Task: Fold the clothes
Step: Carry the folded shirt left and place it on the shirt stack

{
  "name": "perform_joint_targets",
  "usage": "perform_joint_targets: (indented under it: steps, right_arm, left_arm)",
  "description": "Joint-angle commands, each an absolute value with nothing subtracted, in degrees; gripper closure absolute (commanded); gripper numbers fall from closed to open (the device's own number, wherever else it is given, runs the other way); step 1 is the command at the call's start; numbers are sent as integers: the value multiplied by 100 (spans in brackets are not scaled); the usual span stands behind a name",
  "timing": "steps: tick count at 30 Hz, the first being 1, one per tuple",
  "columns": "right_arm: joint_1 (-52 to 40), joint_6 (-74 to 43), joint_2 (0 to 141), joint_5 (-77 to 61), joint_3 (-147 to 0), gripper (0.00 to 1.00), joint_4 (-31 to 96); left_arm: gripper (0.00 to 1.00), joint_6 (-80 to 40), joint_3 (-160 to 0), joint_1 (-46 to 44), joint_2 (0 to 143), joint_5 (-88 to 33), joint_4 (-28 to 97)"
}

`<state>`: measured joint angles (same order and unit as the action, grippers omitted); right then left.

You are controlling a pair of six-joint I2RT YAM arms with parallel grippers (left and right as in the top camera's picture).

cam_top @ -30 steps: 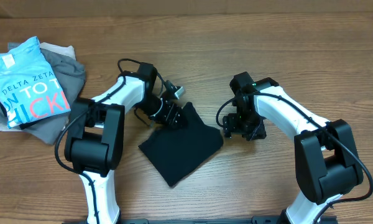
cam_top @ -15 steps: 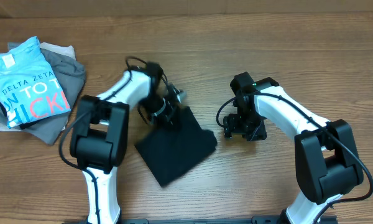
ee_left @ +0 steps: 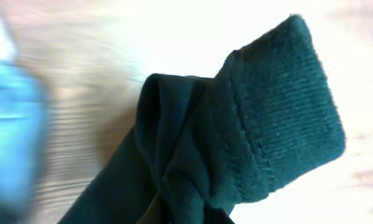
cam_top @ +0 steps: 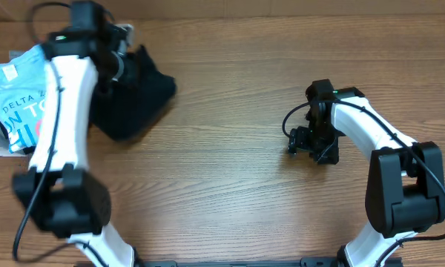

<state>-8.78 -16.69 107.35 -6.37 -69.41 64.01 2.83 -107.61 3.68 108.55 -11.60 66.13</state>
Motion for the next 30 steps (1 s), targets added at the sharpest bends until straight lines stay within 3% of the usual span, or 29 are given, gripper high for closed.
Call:
perform_joint_targets:
  steps: [1, 11, 30]
  right_arm:
    - [-838, -1625, 10746, -602, -6938, 19, 6372]
    - [-838, -1627, 10746, -602, -6938, 18, 6379]
    - [-838, -1629, 10746, -602, -6938, 18, 6462]
  left_arm:
    - [96, 106, -11050, 650, 10060, -353, 6580]
    - [95, 102, -11118, 1804, 9592, 82, 5979]
    - [91, 143, -11118, 3079, 11048, 64, 4550]
